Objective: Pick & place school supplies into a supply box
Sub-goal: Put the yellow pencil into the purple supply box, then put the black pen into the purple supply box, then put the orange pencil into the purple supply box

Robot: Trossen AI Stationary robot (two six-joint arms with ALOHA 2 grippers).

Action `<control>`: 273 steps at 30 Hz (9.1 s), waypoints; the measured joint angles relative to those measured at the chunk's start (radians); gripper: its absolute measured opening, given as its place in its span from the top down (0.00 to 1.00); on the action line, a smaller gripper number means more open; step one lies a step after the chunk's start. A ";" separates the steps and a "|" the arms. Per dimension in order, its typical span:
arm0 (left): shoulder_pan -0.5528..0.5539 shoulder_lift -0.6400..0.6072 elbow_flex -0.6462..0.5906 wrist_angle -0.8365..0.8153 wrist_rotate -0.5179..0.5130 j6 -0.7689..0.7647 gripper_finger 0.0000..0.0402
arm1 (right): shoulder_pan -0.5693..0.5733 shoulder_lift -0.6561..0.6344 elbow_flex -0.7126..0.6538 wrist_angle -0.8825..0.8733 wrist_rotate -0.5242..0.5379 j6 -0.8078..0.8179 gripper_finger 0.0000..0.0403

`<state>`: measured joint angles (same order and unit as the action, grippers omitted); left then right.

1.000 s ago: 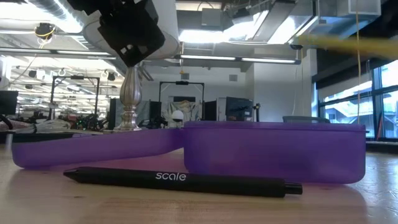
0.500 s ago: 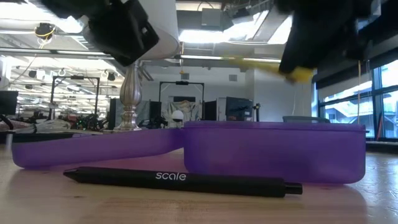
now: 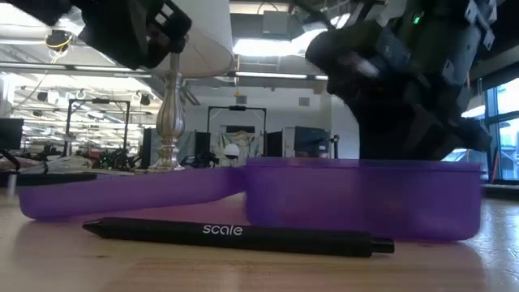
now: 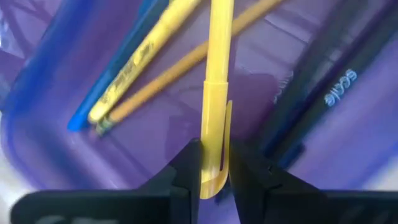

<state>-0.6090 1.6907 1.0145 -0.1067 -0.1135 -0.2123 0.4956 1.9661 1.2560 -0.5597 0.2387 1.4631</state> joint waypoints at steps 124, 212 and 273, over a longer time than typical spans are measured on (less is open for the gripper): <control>0.078 0.299 0.005 0.203 -0.065 0.144 0.77 | 0.138 0.002 0.097 0.011 -0.047 -0.611 0.64; 0.358 0.182 0.000 0.583 -0.091 -0.466 0.79 | 0.150 -0.375 -0.264 -0.623 0.186 -0.007 0.64; -0.006 -0.260 -0.254 0.216 -0.210 -0.010 0.81 | -0.684 -0.403 -0.409 -0.122 -0.031 -0.813 0.64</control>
<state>-0.6147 1.4311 0.7609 0.1089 -0.3239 -0.2222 -0.1880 1.5631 0.8466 -0.6819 0.2081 0.6498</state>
